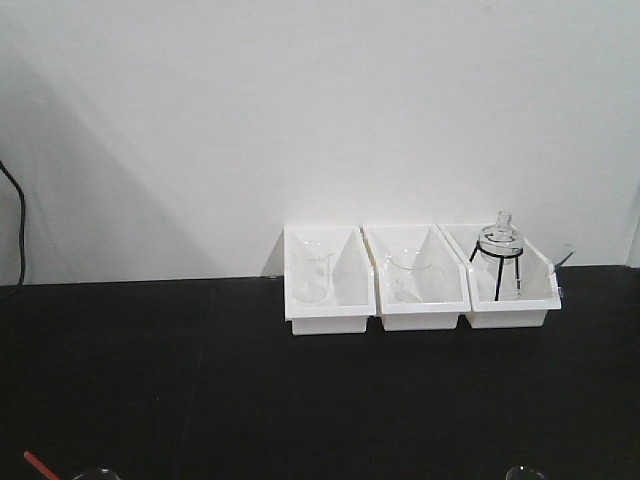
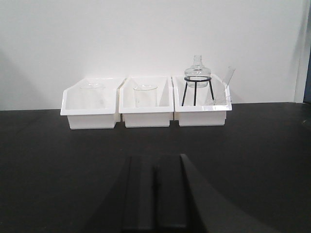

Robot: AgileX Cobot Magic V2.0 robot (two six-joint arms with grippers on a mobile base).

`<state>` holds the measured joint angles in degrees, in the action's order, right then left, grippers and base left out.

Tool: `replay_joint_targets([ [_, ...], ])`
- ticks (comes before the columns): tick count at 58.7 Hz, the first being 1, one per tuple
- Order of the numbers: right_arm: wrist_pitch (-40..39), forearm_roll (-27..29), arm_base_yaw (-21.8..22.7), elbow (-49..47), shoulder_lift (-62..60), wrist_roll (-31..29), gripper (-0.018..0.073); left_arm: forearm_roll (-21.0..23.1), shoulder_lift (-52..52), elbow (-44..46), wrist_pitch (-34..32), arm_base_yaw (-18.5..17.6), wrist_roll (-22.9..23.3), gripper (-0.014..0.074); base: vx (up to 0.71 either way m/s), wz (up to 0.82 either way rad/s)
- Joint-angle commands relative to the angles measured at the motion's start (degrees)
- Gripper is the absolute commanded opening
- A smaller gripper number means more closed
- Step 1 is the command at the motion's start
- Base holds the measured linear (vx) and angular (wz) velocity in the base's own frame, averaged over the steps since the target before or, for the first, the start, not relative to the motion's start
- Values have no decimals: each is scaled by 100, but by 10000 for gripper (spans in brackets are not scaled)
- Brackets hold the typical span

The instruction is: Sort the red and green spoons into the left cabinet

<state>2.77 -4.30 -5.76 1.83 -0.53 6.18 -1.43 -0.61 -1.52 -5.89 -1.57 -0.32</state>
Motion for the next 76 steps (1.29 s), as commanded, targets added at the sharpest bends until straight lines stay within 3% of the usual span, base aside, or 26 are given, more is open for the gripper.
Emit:
replay_joint_targets([
  [1,-474,-17,8,33,-70,-14,-3,16,-108,-91,-455,-24,32,-4,0,0],
  [9,-850,-37,8,26,-70,-14,-3,16,-108,-91,-455,-24,32,-4,0,0],
  [22,-2340,1,8,-93,-70,53,-3,16,-108,-91,-455,-24,32,-4,0,0],
  [27,-1993,1,8,-534,-33,156,-3,16,-108,-91,-455,-24,32,-4,0,0],
  [34,-884,-127,8,-1607,363,48,-3,16,-108,-91,-455,-24,32,-4,0,0],
  [48,287,-528,8,-3885,2527,-391,-3,16,-108,-91,-455,-24,32,-4,0,0],
  [59,505,-468,8,-4932,4013,-397,-3,16,-108,-91,-455,-24,32,-4,0,0],
  [76,-34,-482,8,-5199,5313,-415,1,16,-108,-91,-455,-24,32,-4,0,0],
])
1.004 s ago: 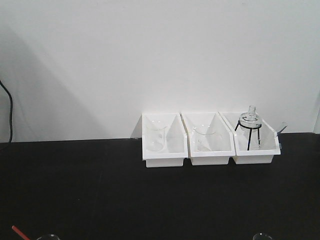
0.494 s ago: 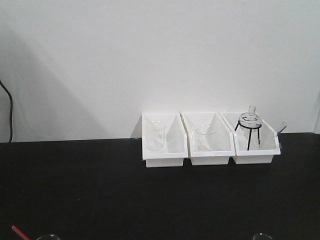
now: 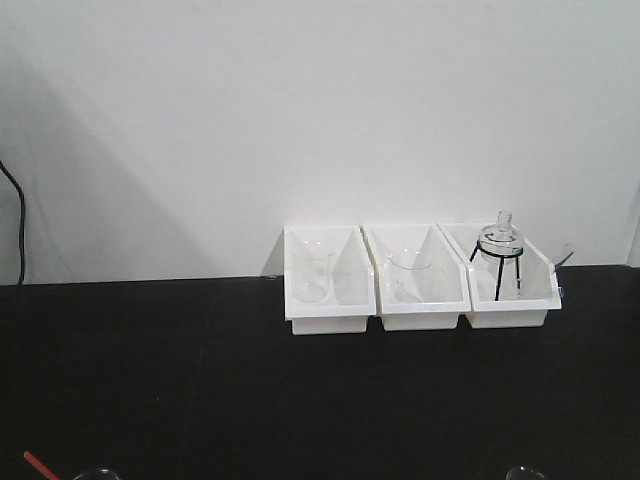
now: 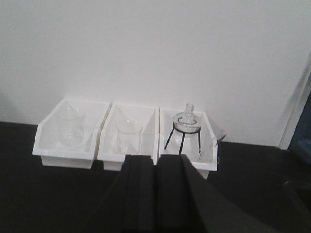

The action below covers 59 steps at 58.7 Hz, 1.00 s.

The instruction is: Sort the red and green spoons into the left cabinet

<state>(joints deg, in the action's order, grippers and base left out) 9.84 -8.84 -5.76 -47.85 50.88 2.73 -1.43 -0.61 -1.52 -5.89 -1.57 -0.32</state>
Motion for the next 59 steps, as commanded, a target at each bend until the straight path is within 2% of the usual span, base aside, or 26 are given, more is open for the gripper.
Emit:
replay_joint_targets([
  [1,-782,-28,8,-230,211,-80,2,16,-108,-91,-455,-24,32,-4,0,0],
  [10,-984,-33,8,-230,477,-127,28,16,-108,-91,-455,-24,32,-4,0,0],
  [17,-984,-45,8,-225,543,-139,99,16,-108,-91,-455,-24,32,-4,0,0],
  [22,-1024,-56,8,-225,543,-139,177,16,-108,-91,-455,-24,32,-4,0,0],
  [37,-1101,-56,8,-225,543,-139,556,16,-108,-91,-455,-24,32,-4,0,0],
  [42,-1112,-56,8,-225,543,-139,636,16,-108,-91,-455,-24,32,-4,0,0],
  [50,-1427,17,8,-210,558,-111,671,16,-108,-91,-455,-24,32,-4,0,0],
  [59,-2559,-73,8,297,589,-118,640,16,-108,-91,-455,-24,32,-4,0,0],
])
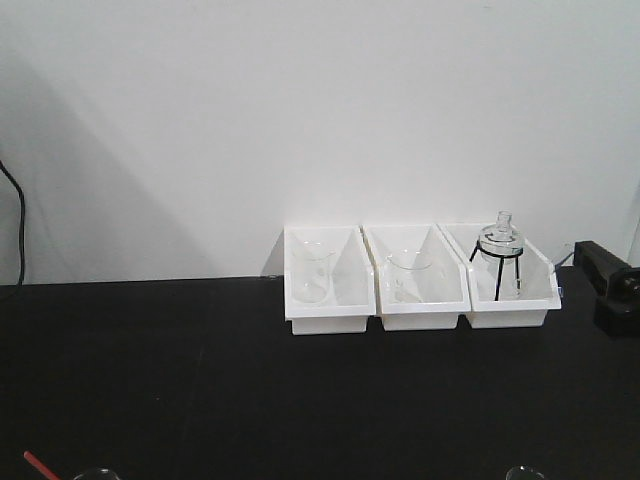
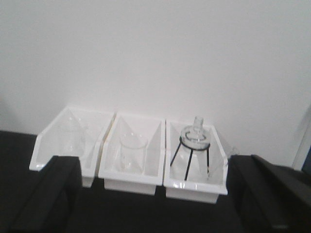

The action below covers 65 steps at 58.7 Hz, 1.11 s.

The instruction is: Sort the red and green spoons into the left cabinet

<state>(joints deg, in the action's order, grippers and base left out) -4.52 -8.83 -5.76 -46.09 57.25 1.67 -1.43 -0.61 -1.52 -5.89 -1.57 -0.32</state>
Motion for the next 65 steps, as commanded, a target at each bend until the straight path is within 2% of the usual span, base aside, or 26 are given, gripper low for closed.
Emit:
replay_joint_targets([
  [1,-1377,-103,8,268,-47,-11,634,16,-108,-91,-455,-24,32,-4,0,0],
  [6,-2500,-169,8,924,-47,49,598,16,-108,-91,-455,-24,32,-4,0,0],
  [14,-3822,-162,8,2191,-47,132,563,16,-108,-91,-455,-24,32,-4,0,0],
  [22,-4615,-131,8,3386,-47,137,561,16,-108,-91,-455,-24,32,-4,0,0],
  [28,-5195,182,8,4124,-47,240,561,16,-108,-91,-455,-24,32,-4,0,0],
  [35,-5490,637,8,4706,-4,384,561,16,-108,-91,-455,-24,32,-4,0,0],
  [42,-5373,692,8,4808,213,462,561,16,-108,-91,-455,-24,32,-4,0,0],
  [54,-5981,621,8,4808,1073,570,561,16,-108,-91,-455,-24,32,-4,0,0],
  [63,-7188,622,8,4808,2082,635,561,16,-108,-91,-455,-24,32,-4,0,0],
  [65,-7249,606,8,4792,2324,683,561,16,-108,-91,-455,-24,32,-4,0,0],
])
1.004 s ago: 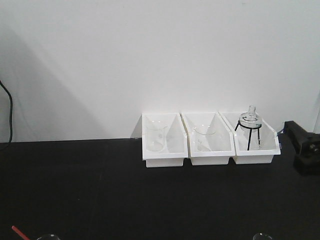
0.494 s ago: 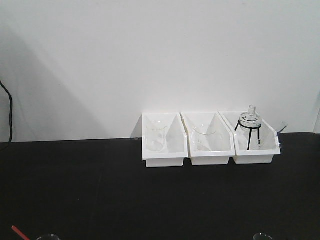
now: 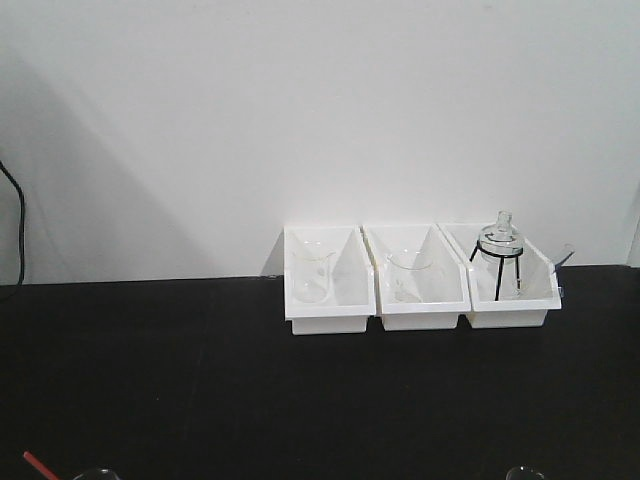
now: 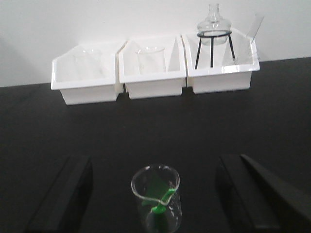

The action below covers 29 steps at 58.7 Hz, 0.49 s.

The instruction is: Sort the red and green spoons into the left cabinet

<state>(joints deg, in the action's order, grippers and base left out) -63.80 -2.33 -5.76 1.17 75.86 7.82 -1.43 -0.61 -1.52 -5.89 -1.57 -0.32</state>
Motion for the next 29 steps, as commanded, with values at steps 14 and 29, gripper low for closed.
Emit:
replay_joint_targets([
  [14,-1322,-546,8,-546,1176,33,552,16,-108,-91,-455,-24,32,-4,0,0],
  [29,-1319,-235,8,-961,1326,81,547,16,-108,-91,-455,-24,32,-4,0,0],
])
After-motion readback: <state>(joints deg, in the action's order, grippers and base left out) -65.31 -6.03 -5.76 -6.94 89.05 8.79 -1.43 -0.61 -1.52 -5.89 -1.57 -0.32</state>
